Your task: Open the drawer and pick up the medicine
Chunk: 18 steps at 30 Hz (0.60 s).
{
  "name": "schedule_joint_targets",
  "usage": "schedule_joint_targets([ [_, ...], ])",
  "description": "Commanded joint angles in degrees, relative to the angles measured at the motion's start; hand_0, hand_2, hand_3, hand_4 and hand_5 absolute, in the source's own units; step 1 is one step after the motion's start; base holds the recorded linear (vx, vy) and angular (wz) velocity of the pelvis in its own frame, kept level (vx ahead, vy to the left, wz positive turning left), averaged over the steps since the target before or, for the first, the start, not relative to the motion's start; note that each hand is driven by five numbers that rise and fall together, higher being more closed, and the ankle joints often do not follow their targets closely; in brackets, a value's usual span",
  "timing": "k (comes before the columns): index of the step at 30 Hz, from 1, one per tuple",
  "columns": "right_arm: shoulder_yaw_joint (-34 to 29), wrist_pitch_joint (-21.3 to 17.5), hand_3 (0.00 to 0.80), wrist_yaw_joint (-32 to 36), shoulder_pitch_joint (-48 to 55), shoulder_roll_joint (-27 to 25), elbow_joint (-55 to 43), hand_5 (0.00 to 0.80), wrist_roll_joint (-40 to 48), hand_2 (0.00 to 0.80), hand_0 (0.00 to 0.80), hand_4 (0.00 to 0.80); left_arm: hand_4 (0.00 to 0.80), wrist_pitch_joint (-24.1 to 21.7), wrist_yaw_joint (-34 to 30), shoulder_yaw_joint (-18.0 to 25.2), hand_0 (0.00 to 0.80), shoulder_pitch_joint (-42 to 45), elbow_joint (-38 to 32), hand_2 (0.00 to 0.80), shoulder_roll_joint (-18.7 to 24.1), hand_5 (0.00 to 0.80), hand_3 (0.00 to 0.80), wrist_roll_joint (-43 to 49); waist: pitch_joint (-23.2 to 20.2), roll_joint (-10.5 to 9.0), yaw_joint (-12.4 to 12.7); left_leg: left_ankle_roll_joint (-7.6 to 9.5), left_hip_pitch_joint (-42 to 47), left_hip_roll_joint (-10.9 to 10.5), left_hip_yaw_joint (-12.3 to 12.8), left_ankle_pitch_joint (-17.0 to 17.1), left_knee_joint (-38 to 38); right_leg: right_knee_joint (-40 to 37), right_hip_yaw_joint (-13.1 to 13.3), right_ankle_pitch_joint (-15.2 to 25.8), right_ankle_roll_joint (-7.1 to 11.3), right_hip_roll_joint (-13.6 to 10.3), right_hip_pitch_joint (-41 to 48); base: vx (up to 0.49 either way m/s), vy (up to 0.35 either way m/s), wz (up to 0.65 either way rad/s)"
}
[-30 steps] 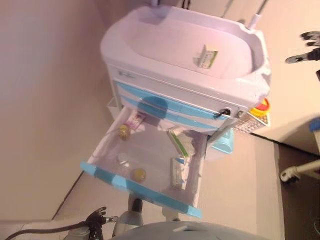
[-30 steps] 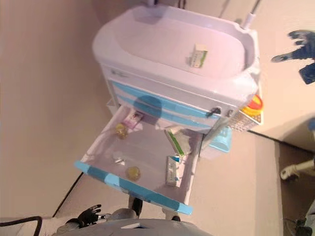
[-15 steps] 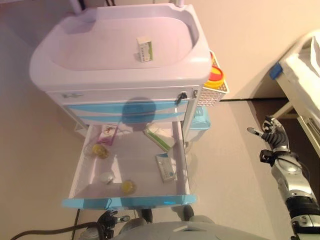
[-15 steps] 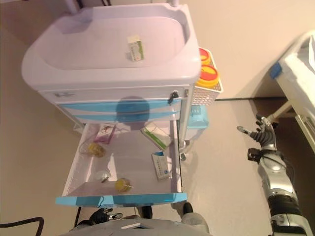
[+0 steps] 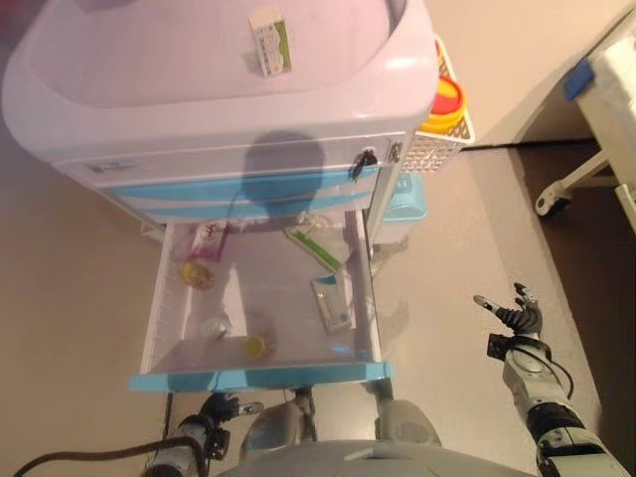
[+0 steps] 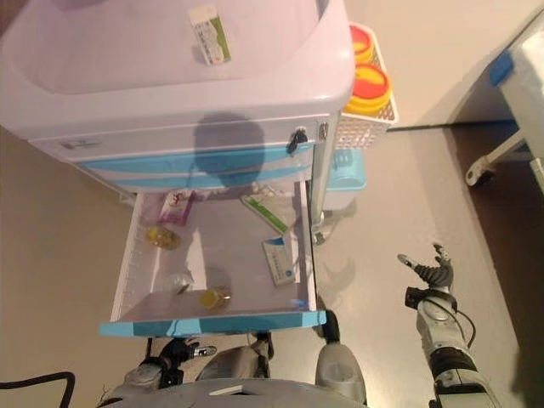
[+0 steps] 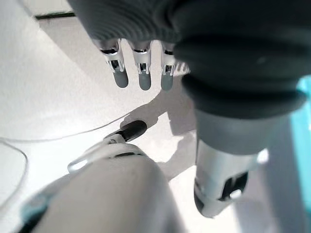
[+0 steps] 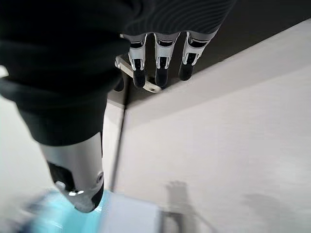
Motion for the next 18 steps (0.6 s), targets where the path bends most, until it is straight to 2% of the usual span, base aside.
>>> schedule_joint_targets([
  [1, 2.9, -3.16, 0.0, -1.93, -3.89, -0.84, 0.02, 0.0, -2.38, 0.0, 0.0, 0.0, 0.0, -2.75, 3.05, -1.29, 0.0, -5.52, -5.53, 0.0, 2.91, 0.0, 0.0, 4.0, 3.06, -0.9, 0.55, 1.63, -5.03, -3.59, -4.61, -9.15, 10.03, 6.71, -4.58, 0.88, 1.15, -1.56, -6.7, -0.114, 0.051, -0.15],
  [5, 6.03, -3.82, 0.0, -3.48, -4.45, -0.76, 1.16, 0.0, -4.52, 0.0, 0.0, 0.0, 0.0, -1.5, 5.11, -2.86, 0.0, -9.13, -13.69, 0.0, 7.86, 0.0, 0.0, 3.42, 6.17, -0.45, -0.06, 1.78, -10.58, -3.86, -4.1, -9.85, 16.25, 10.72, -5.02, 0.46, 0.26, -1.46, -11.32, -0.084, 0.041, -0.32],
  [7, 7.73, -4.01, 0.0, -3.87, -4.81, -1.06, 1.45, 0.0, -5.46, 0.0, 0.0, 0.0, 0.0, 0.8, 5.86, -3.42, 0.0, -12.22, -19.46, 0.0, 11.45, 0.0, 0.0, 2.05, 8.08, -0.38, -0.7, 1.99, -13.54, -4.01, -3.81, -10.6, 20.01, 12.95, -4.65, 0.3, -0.33, -1.21, -13.97, -0.038, 0.041, -0.07],
  [10, 9.3, -4.26, 0.0, -3.16, -5.19, -1.48, 0.48, 0.0, -5.09, 0.0, 0.0, 0.0, 0.0, 2.74, 7.18, -3.71, 0.0, -15.32, -24.05, 0.0, 14.87, 0.0, 0.0, 1.36, 9.63, -0.48, -1.31, 2.24, -15.97, -4.02, -3.09, -11.65, 23.37, 15.16, -4.31, 0.04, -0.68, -1.1, -16.49, -0.003, 0.044, 0.02],
  [14, 11.2, -4.59, 0.0, -0.48, -4.67, -2.15, -3.08, 0.0, -5.5, 0.0, 0.0, 0.0, 0.0, 7.4, 6.14, -1.22, 0.0, -22.11, -30.52, 0.0, 21.75, 0.0, 0.0, -0.6, 11.89, -0.98, -2.74, 2.71, -19.83, -3.72, -1.46, -13.82, 29.07, 18.92, -3.53, -0.59, -0.9, -0.93, -20.57, 0.031, 0.057, -0.14],
  [18, 12.07, -4.71, 0.0, 1.04, -3.19, -2.1, -5.57, 0.0, -5.88, 0.0, 0.0, 0.0, 0.0, 11.06, 6.01, 0.47, 0.0, -28.95, -32.07, 0.0, 25.64, 0.0, 0.0, -2.85, 12.48, -1.53, -4.16, 3.17, -23.07, -3.27, -0.01, -15.5, 33.09, 21.85, -2.62, -1.01, -0.98, -0.46, -24.06, 0.068, 0.05, -0.19],
])
